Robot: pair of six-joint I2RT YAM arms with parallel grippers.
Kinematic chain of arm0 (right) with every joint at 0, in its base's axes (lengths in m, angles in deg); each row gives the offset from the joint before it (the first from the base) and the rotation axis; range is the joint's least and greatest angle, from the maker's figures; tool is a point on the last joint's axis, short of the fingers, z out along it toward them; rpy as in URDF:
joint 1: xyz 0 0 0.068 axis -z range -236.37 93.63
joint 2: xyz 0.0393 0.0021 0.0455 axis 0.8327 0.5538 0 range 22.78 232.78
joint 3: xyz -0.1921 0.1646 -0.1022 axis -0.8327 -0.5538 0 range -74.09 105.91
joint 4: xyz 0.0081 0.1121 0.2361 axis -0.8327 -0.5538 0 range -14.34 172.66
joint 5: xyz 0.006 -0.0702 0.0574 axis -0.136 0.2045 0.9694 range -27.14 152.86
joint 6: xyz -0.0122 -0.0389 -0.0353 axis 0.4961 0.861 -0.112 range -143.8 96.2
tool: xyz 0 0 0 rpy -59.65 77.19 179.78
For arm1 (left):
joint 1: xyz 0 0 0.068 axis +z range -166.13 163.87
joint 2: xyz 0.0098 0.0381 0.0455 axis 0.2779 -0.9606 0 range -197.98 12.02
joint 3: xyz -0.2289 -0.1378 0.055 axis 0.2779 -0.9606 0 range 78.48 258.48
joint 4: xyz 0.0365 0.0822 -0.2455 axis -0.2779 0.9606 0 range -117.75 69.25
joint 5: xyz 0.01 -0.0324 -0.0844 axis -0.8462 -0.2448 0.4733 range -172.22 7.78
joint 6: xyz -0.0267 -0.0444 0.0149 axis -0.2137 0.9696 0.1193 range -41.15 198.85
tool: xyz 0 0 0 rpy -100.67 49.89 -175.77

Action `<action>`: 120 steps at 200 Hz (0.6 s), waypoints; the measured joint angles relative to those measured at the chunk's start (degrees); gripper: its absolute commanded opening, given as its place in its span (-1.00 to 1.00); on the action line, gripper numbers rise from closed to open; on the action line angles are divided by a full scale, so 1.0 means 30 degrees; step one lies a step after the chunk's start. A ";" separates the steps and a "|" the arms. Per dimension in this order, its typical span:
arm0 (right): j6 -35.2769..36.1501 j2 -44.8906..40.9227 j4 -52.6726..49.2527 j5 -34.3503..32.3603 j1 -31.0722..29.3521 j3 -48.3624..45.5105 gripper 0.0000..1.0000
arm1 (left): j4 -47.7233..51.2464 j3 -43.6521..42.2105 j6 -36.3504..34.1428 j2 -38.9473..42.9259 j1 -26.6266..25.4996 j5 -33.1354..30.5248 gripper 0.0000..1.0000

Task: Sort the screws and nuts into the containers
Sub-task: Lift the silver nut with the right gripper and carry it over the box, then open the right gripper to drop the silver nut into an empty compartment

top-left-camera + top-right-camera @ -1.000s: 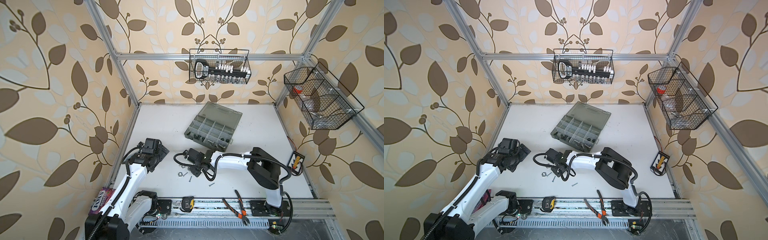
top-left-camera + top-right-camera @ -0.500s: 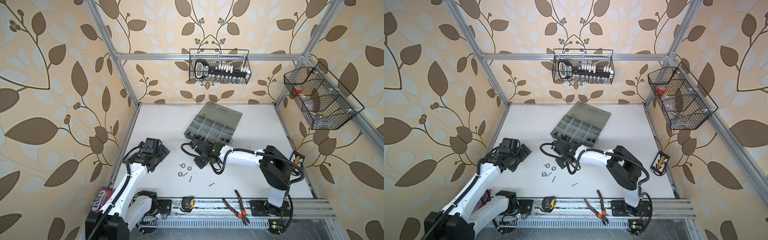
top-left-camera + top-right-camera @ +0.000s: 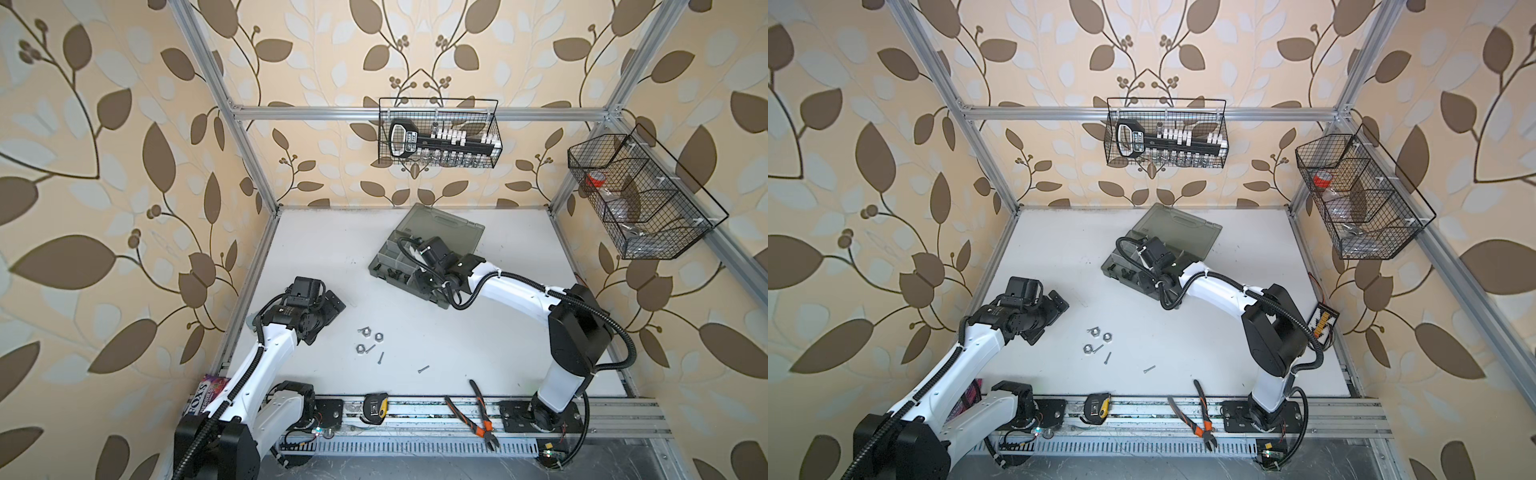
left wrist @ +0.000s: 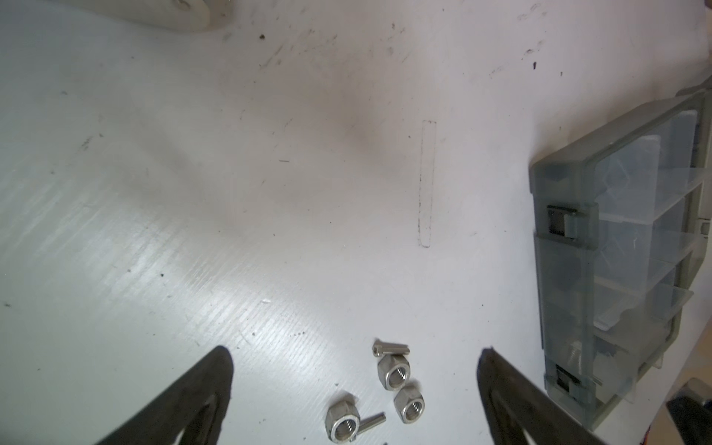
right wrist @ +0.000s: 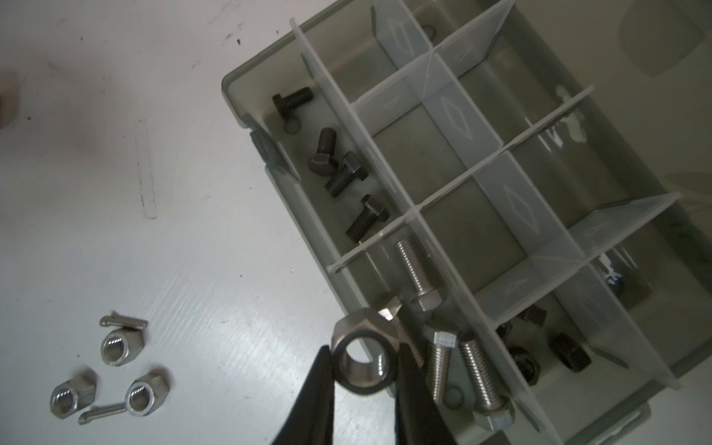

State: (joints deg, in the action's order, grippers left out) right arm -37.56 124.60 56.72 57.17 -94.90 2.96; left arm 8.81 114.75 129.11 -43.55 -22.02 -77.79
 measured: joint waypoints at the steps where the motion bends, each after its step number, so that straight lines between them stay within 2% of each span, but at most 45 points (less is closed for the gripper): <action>1: 0.0000 0.0022 -0.0007 0.0000 0.0073 0.0051 -0.99 | -0.0007 -0.0007 -0.0007 0.0007 0.0000 0.0022 0.98; 53: -0.0022 0.1421 -0.0007 -0.0044 0.2149 0.1953 -1.00 | -0.0299 -0.0102 -0.0284 0.0124 -0.0007 0.0940 0.98; 120: -0.0022 0.3781 -0.0415 -0.0444 0.2463 0.2987 -0.96 | -0.0277 -0.0590 -0.0342 0.0452 -0.0015 0.1464 0.98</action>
State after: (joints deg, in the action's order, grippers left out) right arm -37.63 135.94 55.48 55.83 -87.51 11.92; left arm 7.98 112.98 128.09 -42.19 -22.07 -73.40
